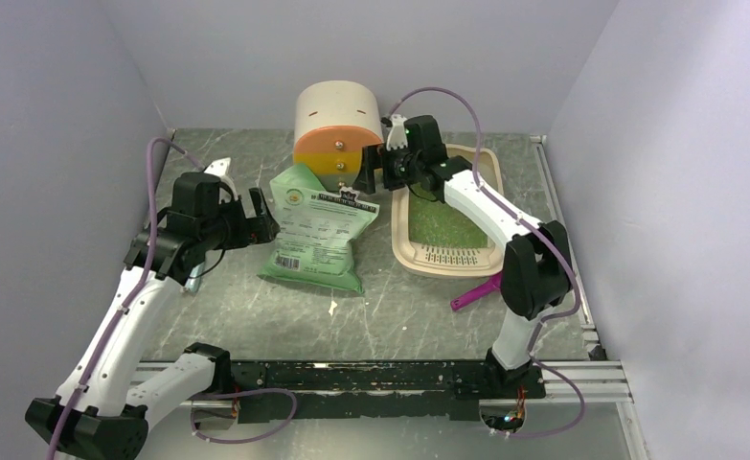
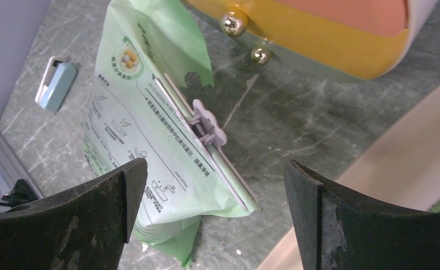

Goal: Fill the litter box with clean litter
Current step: Adjust the litter box at the center of the board.

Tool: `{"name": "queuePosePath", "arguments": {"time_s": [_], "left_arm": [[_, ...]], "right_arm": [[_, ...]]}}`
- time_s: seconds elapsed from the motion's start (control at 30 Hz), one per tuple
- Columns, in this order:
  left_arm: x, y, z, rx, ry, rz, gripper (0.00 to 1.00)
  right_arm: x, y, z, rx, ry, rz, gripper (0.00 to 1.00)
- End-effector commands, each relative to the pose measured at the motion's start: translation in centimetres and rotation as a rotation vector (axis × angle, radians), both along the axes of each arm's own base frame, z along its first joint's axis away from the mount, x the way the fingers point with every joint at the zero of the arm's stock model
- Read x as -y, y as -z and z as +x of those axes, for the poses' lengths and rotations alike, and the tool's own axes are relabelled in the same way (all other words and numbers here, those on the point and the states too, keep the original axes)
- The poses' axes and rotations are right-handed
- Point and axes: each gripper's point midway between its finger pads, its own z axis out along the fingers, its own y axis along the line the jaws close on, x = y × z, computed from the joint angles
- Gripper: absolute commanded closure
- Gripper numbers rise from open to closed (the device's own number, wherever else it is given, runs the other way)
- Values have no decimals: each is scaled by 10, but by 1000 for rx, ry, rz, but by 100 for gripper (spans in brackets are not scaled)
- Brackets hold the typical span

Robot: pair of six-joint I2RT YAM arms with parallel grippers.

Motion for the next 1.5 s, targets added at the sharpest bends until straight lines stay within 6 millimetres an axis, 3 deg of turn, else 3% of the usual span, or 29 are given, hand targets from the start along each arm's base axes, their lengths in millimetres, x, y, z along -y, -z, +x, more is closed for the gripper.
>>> {"name": "queuePosePath", "arguments": {"time_s": [0.0, 0.07, 0.3, 0.43, 0.57, 0.77, 0.97, 1.1, 1.2, 1.47], "left_arm": [[8, -1, 0, 11, 33, -43, 0], [11, 1, 0, 5, 46, -57, 0], [16, 1, 0, -7, 55, -75, 0], [14, 1, -1, -6, 51, -68, 0], [14, 4, -1, -12, 56, -66, 0], [15, 5, -1, -13, 59, -69, 0], [13, 9, -1, -17, 56, -52, 0], [14, 8, -1, -13, 64, -52, 0], [11, 6, -1, -6, 57, -41, 0], [6, 4, -4, -2, 52, -18, 0]], "right_arm": [[23, -7, 6, 59, 111, -61, 3], [34, 1, 8, 35, 164, -89, 2], [33, 50, -21, -129, 96, -119, 5], [57, 76, -29, -157, 168, -221, 5], [78, 86, -36, -153, 214, -307, 5], [102, 84, -36, -104, 273, -393, 4], [50, 49, -43, -56, 27, -183, 4], [25, 16, -31, 34, -40, -69, 4], [9, 2, -19, 78, -77, -22, 4], [-25, 25, -4, 124, -253, -10, 7]]}}
